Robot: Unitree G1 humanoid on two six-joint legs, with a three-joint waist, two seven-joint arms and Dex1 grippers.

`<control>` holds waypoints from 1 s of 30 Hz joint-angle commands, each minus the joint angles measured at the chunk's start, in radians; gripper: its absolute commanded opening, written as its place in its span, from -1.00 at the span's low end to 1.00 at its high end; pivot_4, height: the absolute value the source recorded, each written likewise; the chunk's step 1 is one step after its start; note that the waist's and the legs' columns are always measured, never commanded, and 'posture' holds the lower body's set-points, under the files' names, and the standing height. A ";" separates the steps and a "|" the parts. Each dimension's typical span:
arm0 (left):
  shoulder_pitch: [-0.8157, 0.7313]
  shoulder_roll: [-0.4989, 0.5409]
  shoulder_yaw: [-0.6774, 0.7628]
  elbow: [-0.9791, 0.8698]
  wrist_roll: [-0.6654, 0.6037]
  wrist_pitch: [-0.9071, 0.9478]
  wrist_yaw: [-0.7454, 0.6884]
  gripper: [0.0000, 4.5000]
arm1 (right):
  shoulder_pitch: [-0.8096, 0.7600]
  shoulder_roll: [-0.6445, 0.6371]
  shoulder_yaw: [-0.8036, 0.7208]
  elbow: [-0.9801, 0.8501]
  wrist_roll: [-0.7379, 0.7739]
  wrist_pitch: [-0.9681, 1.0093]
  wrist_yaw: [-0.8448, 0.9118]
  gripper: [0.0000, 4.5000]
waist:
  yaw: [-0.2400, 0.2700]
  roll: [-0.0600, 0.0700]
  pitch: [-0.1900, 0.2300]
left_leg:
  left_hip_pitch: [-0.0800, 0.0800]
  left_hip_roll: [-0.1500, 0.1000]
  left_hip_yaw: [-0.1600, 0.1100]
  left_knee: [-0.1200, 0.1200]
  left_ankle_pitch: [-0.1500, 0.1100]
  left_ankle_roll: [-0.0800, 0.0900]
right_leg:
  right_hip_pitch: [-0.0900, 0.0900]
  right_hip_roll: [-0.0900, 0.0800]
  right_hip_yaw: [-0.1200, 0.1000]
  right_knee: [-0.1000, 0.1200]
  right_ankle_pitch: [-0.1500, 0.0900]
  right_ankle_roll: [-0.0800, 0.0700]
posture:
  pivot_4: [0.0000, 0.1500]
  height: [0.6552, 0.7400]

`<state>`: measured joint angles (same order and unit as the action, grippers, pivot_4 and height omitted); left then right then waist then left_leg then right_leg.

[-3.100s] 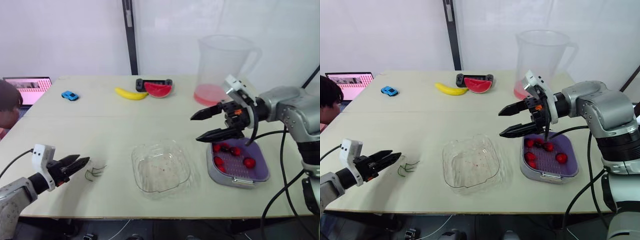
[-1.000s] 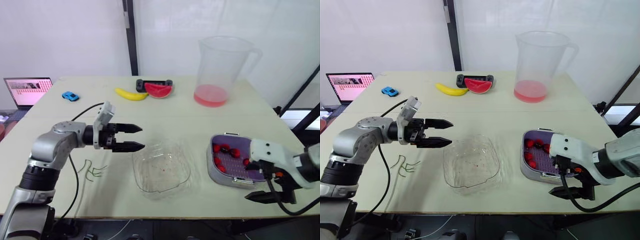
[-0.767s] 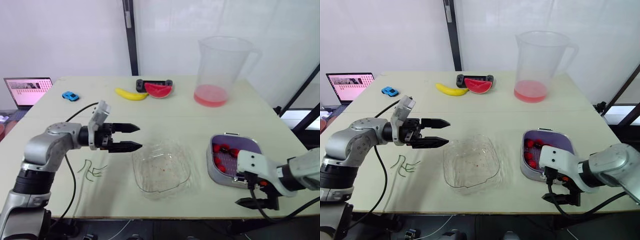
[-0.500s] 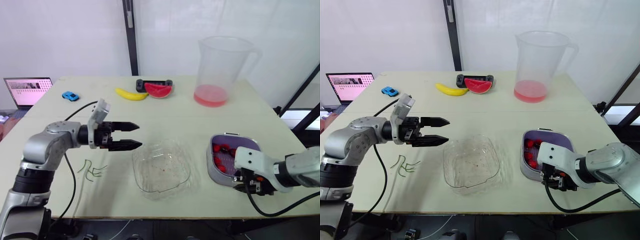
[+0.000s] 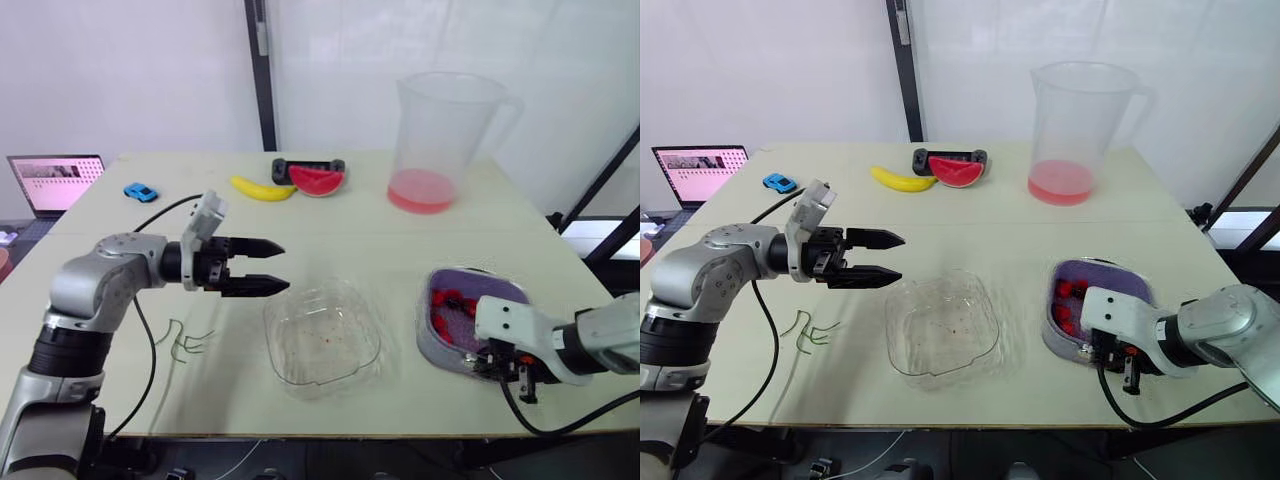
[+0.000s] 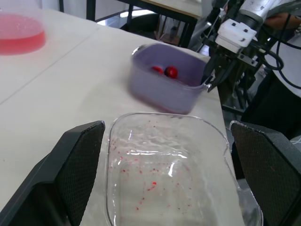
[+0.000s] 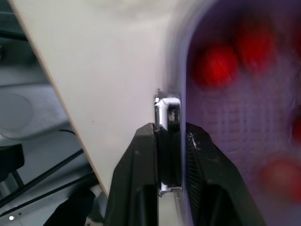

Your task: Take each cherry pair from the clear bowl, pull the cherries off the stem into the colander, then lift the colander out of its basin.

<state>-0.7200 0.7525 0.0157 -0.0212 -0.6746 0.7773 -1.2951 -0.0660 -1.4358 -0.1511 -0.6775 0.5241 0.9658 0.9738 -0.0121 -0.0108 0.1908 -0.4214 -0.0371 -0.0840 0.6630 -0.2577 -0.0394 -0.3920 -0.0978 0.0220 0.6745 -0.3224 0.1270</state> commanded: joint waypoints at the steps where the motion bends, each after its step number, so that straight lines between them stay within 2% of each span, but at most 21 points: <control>1: -0.010 0.013 0.025 -0.037 -0.024 0.007 0.001 1.00 | -0.024 0.006 -0.015 -0.001 -0.009 -0.012 0.002 -0.73 | -0.001 0.000 0.000 | 0.000 0.000 0.000 0.000 0.000 0.000 | 0.000 0.000 0.000 0.000 0.000 0.000 | 1.00 1.00; 18: -0.014 -0.013 0.018 -0.057 -0.033 0.000 0.023 1.00 | -0.075 -0.007 0.001 0.020 -0.027 -0.027 0.015 -0.73 | -0.002 0.000 0.000 | 0.000 0.000 0.000 0.000 0.000 0.000 | 0.000 0.000 0.000 0.000 0.000 0.000 | 1.00 1.00; 30: -0.041 -0.029 0.001 -0.034 -0.019 -0.023 -0.002 1.00 | 0.029 0.022 -0.240 0.063 -0.090 -0.203 0.167 -0.73 | -0.002 0.000 0.000 | 0.000 0.000 0.001 0.000 0.000 0.000 | 0.000 0.000 0.000 0.000 0.000 0.000 | 1.00 1.00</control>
<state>-0.7308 0.7230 0.0118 -0.0429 -0.6872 0.7729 -1.2868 -0.0308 -1.4138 -0.3276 -0.6184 0.4640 0.8027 1.1263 -0.0143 -0.0108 0.1908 -0.4214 -0.0372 -0.0834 0.6632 -0.2577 -0.0394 -0.3923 -0.0975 0.0224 0.6749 -0.3224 0.1270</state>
